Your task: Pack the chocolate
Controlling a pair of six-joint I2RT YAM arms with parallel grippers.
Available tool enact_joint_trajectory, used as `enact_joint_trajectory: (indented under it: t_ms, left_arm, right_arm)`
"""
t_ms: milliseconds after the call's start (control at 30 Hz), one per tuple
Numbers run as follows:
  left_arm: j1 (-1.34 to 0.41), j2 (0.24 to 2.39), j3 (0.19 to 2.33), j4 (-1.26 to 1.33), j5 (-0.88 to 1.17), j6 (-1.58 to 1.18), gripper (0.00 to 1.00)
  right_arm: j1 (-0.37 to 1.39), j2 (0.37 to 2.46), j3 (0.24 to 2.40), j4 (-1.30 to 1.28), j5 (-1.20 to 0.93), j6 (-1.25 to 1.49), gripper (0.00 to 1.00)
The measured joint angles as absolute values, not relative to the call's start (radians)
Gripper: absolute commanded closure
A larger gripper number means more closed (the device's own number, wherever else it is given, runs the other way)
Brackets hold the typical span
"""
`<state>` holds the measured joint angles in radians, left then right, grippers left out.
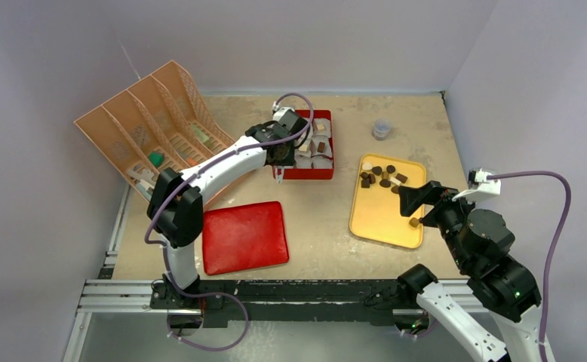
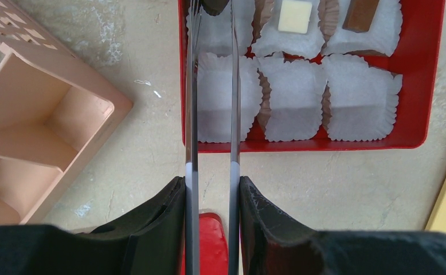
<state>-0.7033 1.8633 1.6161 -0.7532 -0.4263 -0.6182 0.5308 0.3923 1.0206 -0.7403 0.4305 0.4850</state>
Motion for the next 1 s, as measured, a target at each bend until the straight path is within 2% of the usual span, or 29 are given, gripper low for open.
enact_joint_trajectory:
  t_ms: [1000]
  left_arm:
    - [-0.703,1.904,1.62,-0.765,-0.4,-0.609,0.64]
  right_arm:
    - [0.531,0.393,1.009,-0.739,0.453,0.472,0.01]
